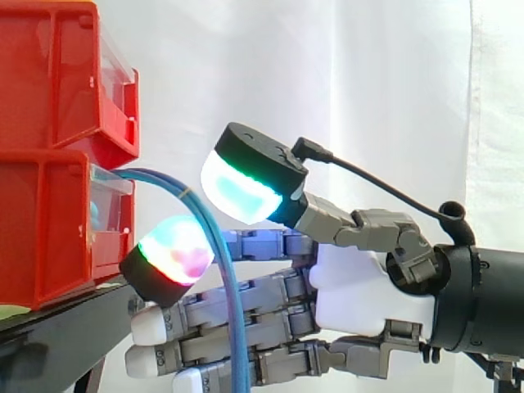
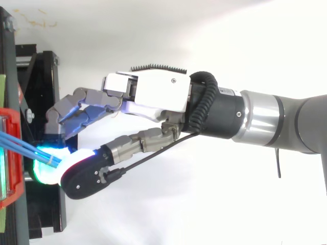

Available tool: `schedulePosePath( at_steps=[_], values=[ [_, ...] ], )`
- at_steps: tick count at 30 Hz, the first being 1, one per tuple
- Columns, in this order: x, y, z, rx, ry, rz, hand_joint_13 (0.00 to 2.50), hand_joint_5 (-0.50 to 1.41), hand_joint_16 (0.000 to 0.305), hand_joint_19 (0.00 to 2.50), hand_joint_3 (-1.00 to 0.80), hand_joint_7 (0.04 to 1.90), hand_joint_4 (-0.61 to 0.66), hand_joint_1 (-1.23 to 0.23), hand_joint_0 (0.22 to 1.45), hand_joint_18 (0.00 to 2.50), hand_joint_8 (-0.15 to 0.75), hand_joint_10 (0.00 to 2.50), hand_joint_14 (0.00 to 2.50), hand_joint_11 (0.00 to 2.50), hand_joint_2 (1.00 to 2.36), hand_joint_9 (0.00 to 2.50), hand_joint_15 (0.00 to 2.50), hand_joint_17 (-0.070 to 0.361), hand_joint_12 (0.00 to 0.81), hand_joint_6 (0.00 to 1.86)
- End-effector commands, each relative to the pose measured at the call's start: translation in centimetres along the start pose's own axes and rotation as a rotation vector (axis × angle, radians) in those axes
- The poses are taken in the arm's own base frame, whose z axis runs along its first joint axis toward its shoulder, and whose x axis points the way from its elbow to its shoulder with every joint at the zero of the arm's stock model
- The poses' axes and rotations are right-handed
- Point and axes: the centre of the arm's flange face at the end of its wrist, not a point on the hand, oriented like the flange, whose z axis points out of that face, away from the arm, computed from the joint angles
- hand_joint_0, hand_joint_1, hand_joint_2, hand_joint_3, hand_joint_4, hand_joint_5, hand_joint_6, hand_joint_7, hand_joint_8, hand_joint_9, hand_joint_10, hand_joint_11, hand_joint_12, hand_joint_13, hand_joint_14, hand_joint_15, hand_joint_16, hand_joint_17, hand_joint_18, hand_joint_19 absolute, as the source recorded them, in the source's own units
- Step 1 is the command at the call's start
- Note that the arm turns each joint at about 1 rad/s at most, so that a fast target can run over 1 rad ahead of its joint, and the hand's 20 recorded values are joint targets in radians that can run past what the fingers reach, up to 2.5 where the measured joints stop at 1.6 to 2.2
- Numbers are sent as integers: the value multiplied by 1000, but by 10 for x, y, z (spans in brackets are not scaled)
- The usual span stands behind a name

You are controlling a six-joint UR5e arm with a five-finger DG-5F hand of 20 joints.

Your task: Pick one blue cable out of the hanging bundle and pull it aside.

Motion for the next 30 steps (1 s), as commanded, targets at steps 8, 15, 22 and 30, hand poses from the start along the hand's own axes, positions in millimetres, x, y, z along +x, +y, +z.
schedulePosePath(
  at_steps=[8,15,22,30],
  values=[
    [0,14,0,-6,11,0,590,-138,46,400,-259,1009,-67,-912,690,577,286,16,11,443,1019,801,292,103,356,908],
    [0,13,0,0,10,0,640,-180,46,407,-500,1354,16,-874,823,643,299,20,13,842,1000,929,353,103,366,944],
    [-1,13,0,0,8,1,579,-184,47,435,-500,877,81,-912,606,594,294,20,13,789,1000,840,356,106,369,920],
    [-3,12,-1,13,14,5,588,-163,55,493,-500,862,83,-655,466,582,339,18,13,734,1000,883,385,124,408,900]
  ],
)
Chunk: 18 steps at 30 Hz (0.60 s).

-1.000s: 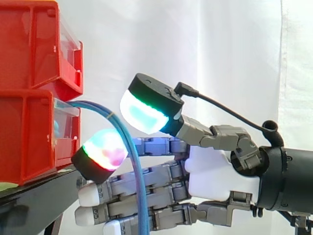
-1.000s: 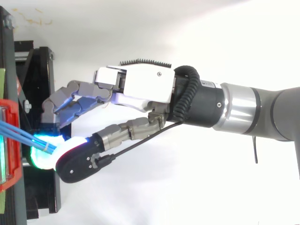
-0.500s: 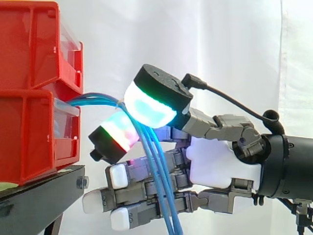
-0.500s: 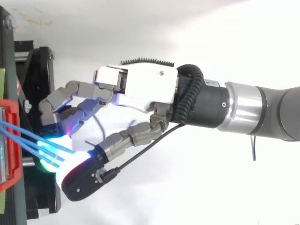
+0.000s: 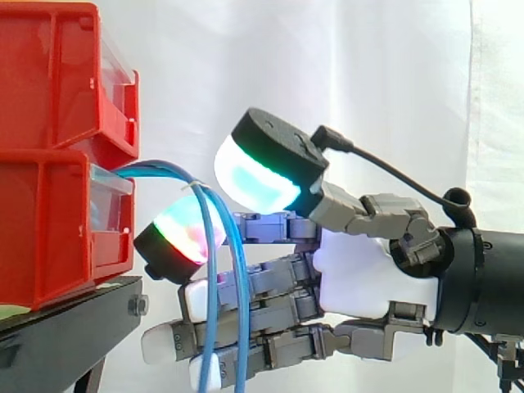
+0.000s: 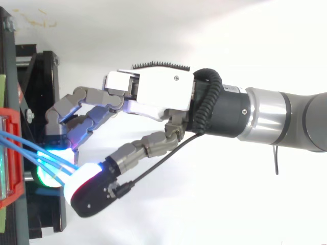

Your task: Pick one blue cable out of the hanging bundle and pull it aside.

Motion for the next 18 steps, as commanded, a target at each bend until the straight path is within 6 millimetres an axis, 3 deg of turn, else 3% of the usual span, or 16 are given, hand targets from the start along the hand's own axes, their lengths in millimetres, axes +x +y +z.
schedulePosePath(
  at_steps=[1,3,5,11,14,18],
  values=[
    [0,0,0,1,1,0,588,-161,54,498,-500,878,82,-611,478,571,338,18,13,718,1000,885,386,122,405,894],
    [0,0,0,-2,1,-1,576,-159,50,517,-500,904,61,-576,538,534,323,19,14,719,1000,882,386,113,386,887],
    [0,0,0,-2,1,-2,576,-158,48,533,-319,883,45,-618,570,521,315,18,14,724,1013,883,391,109,378,886],
    [-1,0,0,2,1,1,589,-166,48,523,-176,894,46,-721,567,537,321,20,14,728,1020,882,396,109,381,893],
    [-1,2,1,-5,-1,1,597,-177,48,513,-158,883,38,-796,591,563,316,20,14,737,1020,870,383,108,379,903],
    [-1,2,1,-7,-1,-1,608,-203,47,483,-235,859,-65,-900,698,605,284,17,15,737,1018,821,372,106,366,935]
  ],
)
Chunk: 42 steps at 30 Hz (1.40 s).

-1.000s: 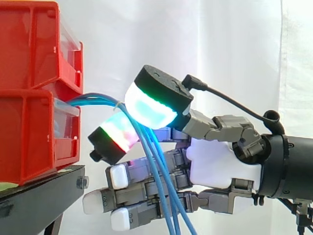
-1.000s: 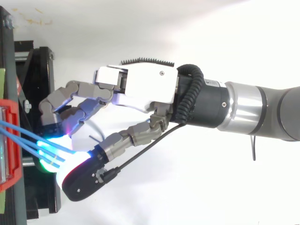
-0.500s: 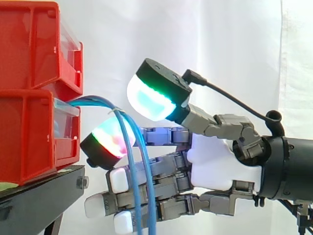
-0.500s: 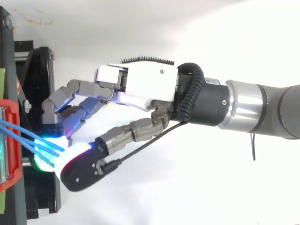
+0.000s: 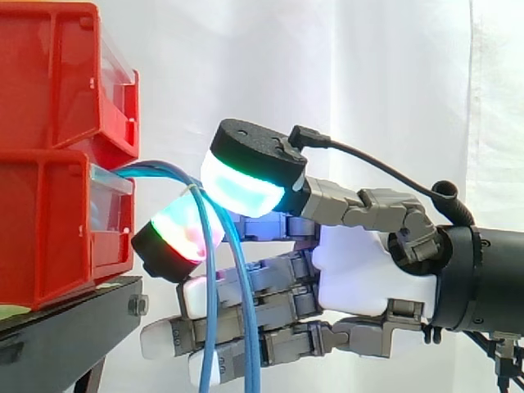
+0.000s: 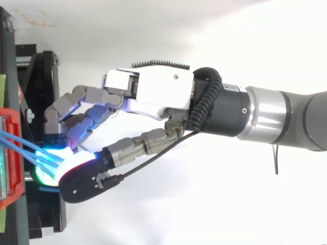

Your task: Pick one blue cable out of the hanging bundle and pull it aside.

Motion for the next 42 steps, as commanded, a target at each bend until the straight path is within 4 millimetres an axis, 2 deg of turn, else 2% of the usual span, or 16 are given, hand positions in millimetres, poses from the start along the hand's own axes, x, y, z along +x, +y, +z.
schedulePosePath(
  at_steps=[1,3,5,7,12,17,22,25,27,29,32,34,37,38,42],
  values=[
    [0,0,0,-1,0,-1,612,-207,47,477,-278,859,-70,-905,722,612,285,17,15,730,1016,820,370,105,367,937],
    [0,0,0,4,0,-1,618,-210,46,470,-344,892,-54,-918,766,622,278,20,13,720,1013,818,365,103,365,939],
    [0,0,0,4,0,0,642,-211,44,477,-494,855,-102,-891,817,641,262,17,13,707,1001,831,368,100,355,940],
    [0,0,0,4,0,-1,652,-209,44,464,-500,821,-102,-895,818,658,255,18,13,701,1000,845,365,99,351,938],
    [0,1,0,-2,-2,-3,679,-198,44,462,-500,802,-20,-896,710,683,261,19,14,725,1000,874,377,99,354,926],
    [0,0,0,-1,0,0,690,-180,47,509,-500,826,18,-834,559,677,294,20,14,729,1000,916,408,105,370,914],
    [0,-1,0,-1,0,-3,695,-165,50,537,-500,854,24,-717,516,680,309,19,14,715,1000,941,420,112,386,900],
    [0,-1,0,-1,0,-1,691,-157,48,557,-500,895,5,-660,543,660,311,19,16,709,1000,963,423,109,379,894],
    [0,1,0,-2,0,1,690,-154,47,562,-451,918,-34,-657,576,649,306,19,15,716,1003,965,424,105,370,894],
    [0,1,0,-2,0,1,696,-156,47,565,-293,948,-72,-721,589,651,307,19,15,709,1015,974,433,105,370,900],
    [0,1,0,-2,0,1,706,-164,46,558,-189,928,-92,-782,614,673,303,18,15,719,1022,971,427,104,370,916],
    [0,1,0,-2,0,1,710,-168,46,555,-180,908,-110,-792,619,678,298,20,15,711,1022,966,421,104,367,923],
    [0,1,0,-2,0,1,703,-163,47,577,-183,919,-107,-723,574,660,276,16,15,623,1019,975,410,105,356,914],
    [1,1,0,-2,1,1,719,-154,52,570,-175,893,-75,-678,559,686,287,15,14,599,1015,994,412,118,381,905],
    [1,1,0,-2,1,1,719,-144,54,557,-158,944,-81,-651,552,676,287,14,13,555,1014,1003,403,121,387,888]
  ],
)
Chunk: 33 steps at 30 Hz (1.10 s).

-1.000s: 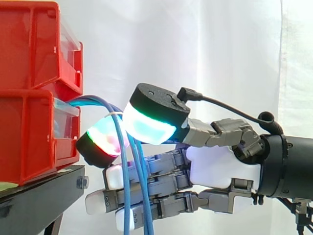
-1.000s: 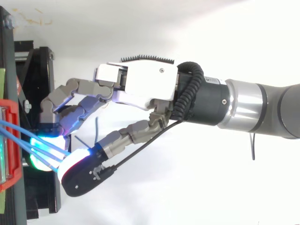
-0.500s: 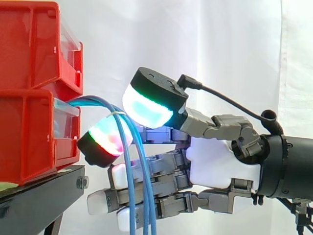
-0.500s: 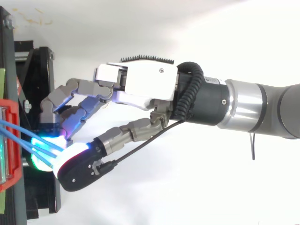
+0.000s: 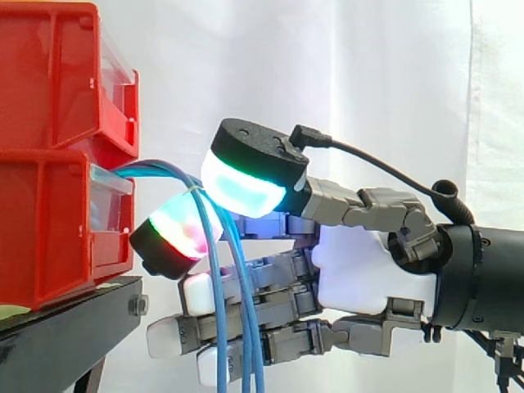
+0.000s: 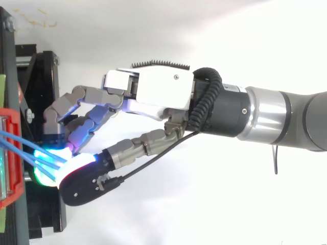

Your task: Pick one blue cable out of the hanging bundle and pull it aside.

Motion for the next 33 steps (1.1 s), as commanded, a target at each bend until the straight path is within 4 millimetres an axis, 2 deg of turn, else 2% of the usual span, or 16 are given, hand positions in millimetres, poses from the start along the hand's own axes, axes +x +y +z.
schedulePosePath(
  at_steps=[1,4,8,14,18,22,24,31,33],
  values=[
    [1,0,0,0,1,0,718,-143,54,557,-145,944,-98,-647,549,674,285,13,13,515,1015,1009,396,121,384,887],
    [-1,0,0,4,-1,0,713,-138,55,538,-134,919,-114,-635,549,687,247,13,11,398,1013,1014,339,125,379,883],
    [1,0,0,4,1,0,680,-121,54,467,-106,945,-113,-635,547,706,242,0,5,66,1010,1021,154,122,319,860],
    [-1,-1,-1,6,1,1,702,-104,56,442,-76,1054,-57,-650,545,753,292,0,4,0,1008,1080,117,126,299,841],
    [0,-1,-1,7,3,15,703,-109,57,441,-78,1095,-10,-601,547,761,326,0,5,0,1006,1082,129,128,307,854],
    [0,-2,-2,16,14,32,694,-115,57,445,-83,1052,14,-582,551,752,344,0,4,45,1006,1063,135,129,318,876],
    [2,-1,-1,16,15,40,707,-120,56,457,-74,1010,28,-619,552,739,355,4,6,136,1010,1072,180,127,335,887],
    [4,6,0,16,18,42,778,-136,52,495,-92,975,45,-648,560,726,344,19,12,645,1019,1219,349,116,363,905],
    [3,10,0,19,17,42,777,-138,50,511,-91,975,48,-651,562,716,338,22,15,713,1021,1227,375,114,361,907]
  ],
)
